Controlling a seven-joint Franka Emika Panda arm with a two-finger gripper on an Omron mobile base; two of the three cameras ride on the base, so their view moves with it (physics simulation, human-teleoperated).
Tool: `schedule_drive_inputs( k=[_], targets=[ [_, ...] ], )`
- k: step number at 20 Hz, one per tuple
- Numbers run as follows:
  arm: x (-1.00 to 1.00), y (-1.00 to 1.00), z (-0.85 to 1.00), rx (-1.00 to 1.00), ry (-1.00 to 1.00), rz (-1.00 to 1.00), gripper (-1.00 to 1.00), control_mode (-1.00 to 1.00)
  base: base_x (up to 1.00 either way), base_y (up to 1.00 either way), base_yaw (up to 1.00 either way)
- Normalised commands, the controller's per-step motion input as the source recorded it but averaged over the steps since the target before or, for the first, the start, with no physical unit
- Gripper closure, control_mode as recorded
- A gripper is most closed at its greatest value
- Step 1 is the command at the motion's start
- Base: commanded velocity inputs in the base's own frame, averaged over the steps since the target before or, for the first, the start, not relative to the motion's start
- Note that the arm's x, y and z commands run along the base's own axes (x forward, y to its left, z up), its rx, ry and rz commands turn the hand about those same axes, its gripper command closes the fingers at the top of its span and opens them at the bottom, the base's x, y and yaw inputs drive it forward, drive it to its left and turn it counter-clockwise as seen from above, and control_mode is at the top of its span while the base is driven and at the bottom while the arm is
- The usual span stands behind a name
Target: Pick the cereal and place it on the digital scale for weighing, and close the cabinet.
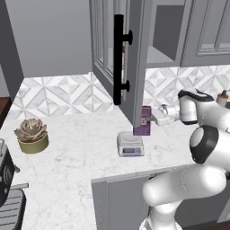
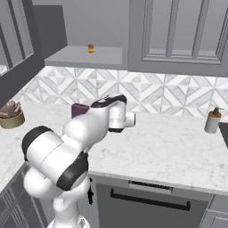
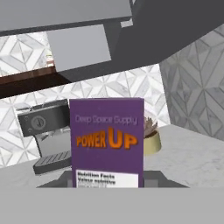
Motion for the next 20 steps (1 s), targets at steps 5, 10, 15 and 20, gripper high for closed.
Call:
schedule_drive_inputs(
  k=[5, 10, 15, 20],
  targets=[
    [0.17, 0.16, -0.22, 0.00, -0.02, 0.00, 1.00, -1.00, 0.00, 0.00, 0.00],
    [0.17, 0.10, -0.30, 0.00, -0.02, 0.00, 1.00, -1.00, 0.00, 0.00, 0.00],
    [0.10, 0.04, -0.32, 0.00, -0.02, 0.00, 1.00, -1.00, 0.00, 0.00, 0.00],
    [0.09, 0.00, -0.31, 0.00, -0.02, 0.00, 1.00, -1.00, 0.00, 0.00, 0.00]
  ],
)
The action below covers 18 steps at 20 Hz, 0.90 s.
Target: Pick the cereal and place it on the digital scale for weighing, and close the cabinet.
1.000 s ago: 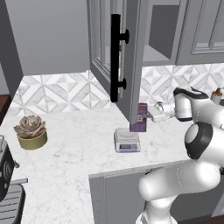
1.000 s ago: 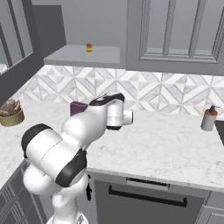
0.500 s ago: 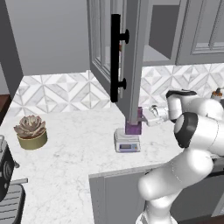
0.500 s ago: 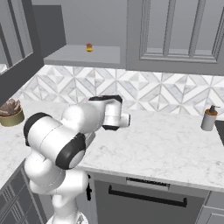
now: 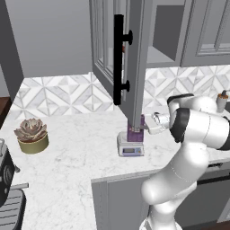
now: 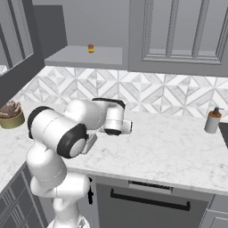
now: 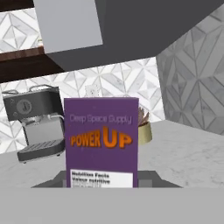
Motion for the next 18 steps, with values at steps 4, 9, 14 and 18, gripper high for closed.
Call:
schedule_drive_inputs(
  k=[4, 9, 14, 18],
  targets=[
    [0.11, 0.01, -0.21, 0.00, -0.07, 0.00, 1.00, -1.00, 0.00, 0.00, 0.00],
    [0.25, 0.01, -0.04, 0.00, -0.04, 0.00, 1.00, -1.00, 0.00, 0.00, 0.00],
    [0.16, 0.14, -0.05, 0.00, -0.05, 0.00, 1.00, -1.00, 0.00, 0.00, 0.00],
    [0.01, 0.09, -0.17, 0.00, -0.01, 0.00, 1.00, -1.00, 0.00, 0.00, 0.00]
  ],
)
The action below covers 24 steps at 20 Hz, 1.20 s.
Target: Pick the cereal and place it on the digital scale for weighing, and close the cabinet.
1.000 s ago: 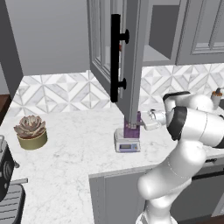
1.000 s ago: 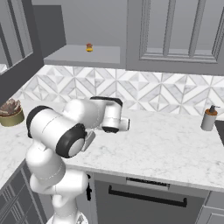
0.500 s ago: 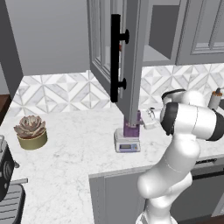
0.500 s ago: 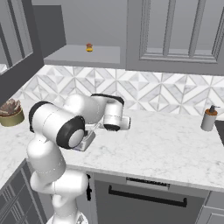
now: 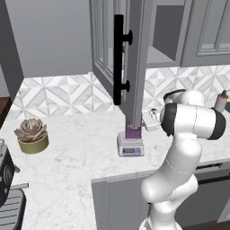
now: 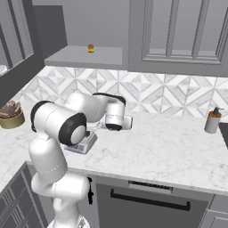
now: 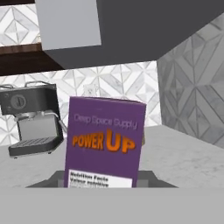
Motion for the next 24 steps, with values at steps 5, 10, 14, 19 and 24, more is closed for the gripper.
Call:
schedule_drive_inputs(
  k=[5, 10, 14, 19, 24],
  targets=[
    [0.00, 0.00, -0.46, 0.00, 0.00, 0.00, 1.00, -1.00, 0.00, 0.00, 0.00],
    [0.00, 0.04, -0.62, 0.00, -0.05, 0.00, -1.00, -1.00, 0.00, 0.00, 0.00],
    [-0.01, 0.05, -0.08, 0.00, -0.03, 0.00, -1.00, -1.00, 0.00, 0.00, 0.00],
    [-0.10, 0.00, 0.00, 0.00, -0.05, 0.00, -1.00, -1.00, 0.00, 0.00, 0.00],
    [-0.11, 0.00, 0.00, 0.00, -0.12, 0.00, -1.00, -1.00, 0.00, 0.00, 0.00]
  ],
)
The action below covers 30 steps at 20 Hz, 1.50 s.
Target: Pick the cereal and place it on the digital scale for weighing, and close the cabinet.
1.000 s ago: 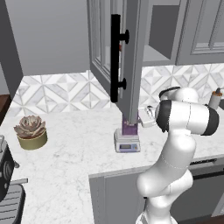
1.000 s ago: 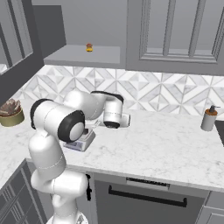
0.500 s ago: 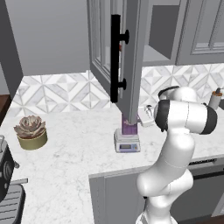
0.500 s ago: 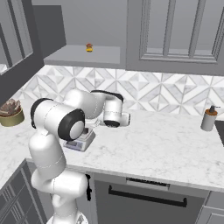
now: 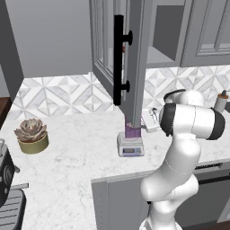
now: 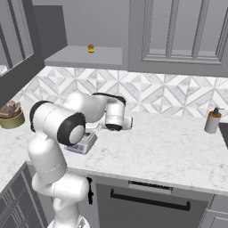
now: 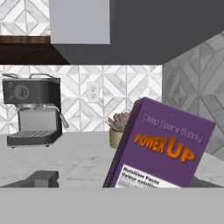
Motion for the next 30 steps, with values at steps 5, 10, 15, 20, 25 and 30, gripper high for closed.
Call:
schedule_drive_inputs(
  k=[5, 10, 15, 20, 25, 30],
  targets=[
    [-0.05, 0.00, 0.00, 0.00, -0.21, 0.00, -1.00, -1.00, 0.00, 0.00, 0.00],
    [-0.04, -0.07, 0.00, 0.01, -0.18, 0.00, -1.00, -1.00, 0.00, 0.00, 0.00],
    [-0.15, -0.13, 0.00, 0.03, -0.27, 0.00, -1.00, -1.00, 0.00, 0.00, 0.00],
    [-0.01, -0.10, 0.00, 0.02, -0.16, 0.00, -1.00, -1.00, 0.00, 0.00, 0.00],
    [0.10, -0.27, 0.00, 0.04, -0.04, 0.00, -1.00, -1.00, 0.00, 0.00, 0.00],
    [0.05, -0.44, 0.00, 0.08, -0.01, 0.00, -1.00, -1.00, 0.00, 0.00, 0.00]
  ],
)
